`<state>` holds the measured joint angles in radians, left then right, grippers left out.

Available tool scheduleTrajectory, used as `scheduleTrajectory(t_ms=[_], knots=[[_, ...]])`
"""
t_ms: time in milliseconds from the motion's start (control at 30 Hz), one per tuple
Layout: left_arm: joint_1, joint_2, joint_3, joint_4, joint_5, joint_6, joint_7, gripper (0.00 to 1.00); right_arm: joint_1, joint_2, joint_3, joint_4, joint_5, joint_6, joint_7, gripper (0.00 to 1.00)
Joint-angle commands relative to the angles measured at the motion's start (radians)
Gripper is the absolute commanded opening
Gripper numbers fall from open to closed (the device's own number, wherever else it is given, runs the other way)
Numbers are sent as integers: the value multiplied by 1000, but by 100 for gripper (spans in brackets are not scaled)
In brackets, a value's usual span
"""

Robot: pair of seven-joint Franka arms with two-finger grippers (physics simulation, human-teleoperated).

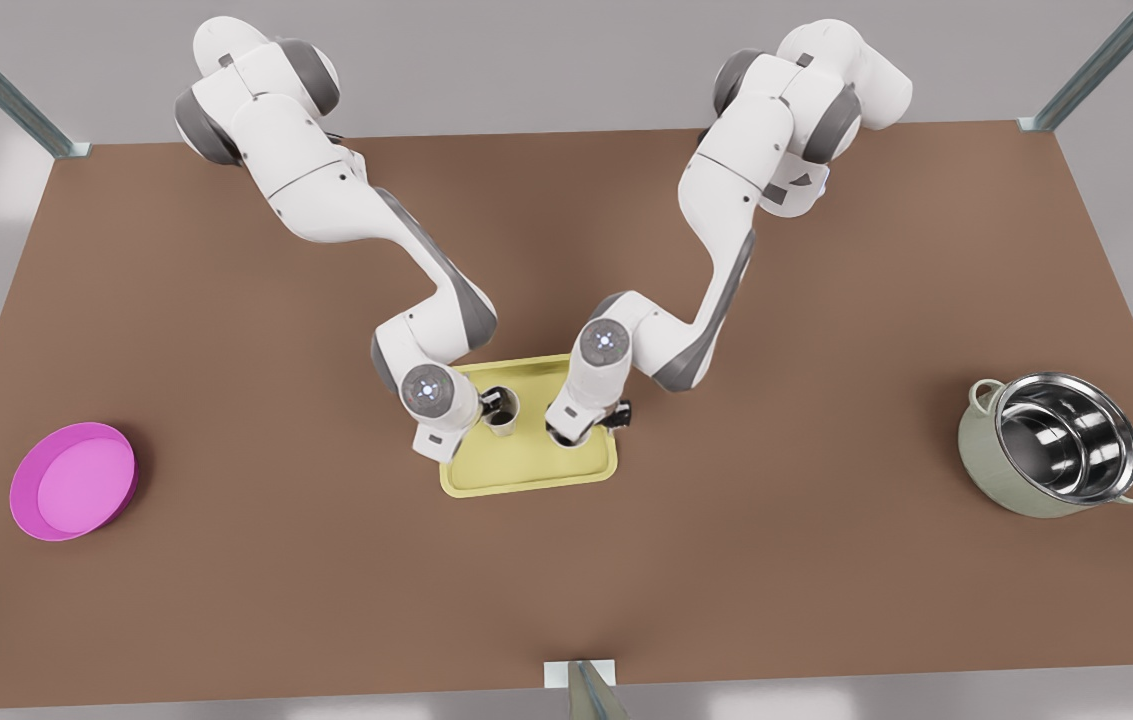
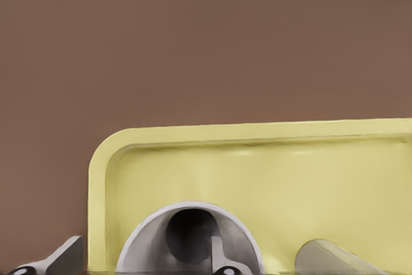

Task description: Use the left arm to pick up the white IKEA cup from the tray and place it on the middle-left position; use the right arm to pick up the white IKEA cup from the tray and place it on the middle-right position

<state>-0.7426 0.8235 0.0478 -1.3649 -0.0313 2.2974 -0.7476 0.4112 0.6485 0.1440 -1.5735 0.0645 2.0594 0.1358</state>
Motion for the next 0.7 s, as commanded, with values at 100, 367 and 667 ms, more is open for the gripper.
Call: scheduleTrajectory(t_ms=[100, 367, 667], knots=[[0, -1, -14, 1, -15, 14, -171, 94, 0, 17, 3, 0, 3, 25, 27, 98], [2, 2, -14, 1, -35, 14, -193, 37, -2, 31, 6, 1, 86, -36, 7, 18], [169, -106, 106, 19, -65, -185, -44, 20, -61, -50, 6, 50, 106, -242, -53, 0]])
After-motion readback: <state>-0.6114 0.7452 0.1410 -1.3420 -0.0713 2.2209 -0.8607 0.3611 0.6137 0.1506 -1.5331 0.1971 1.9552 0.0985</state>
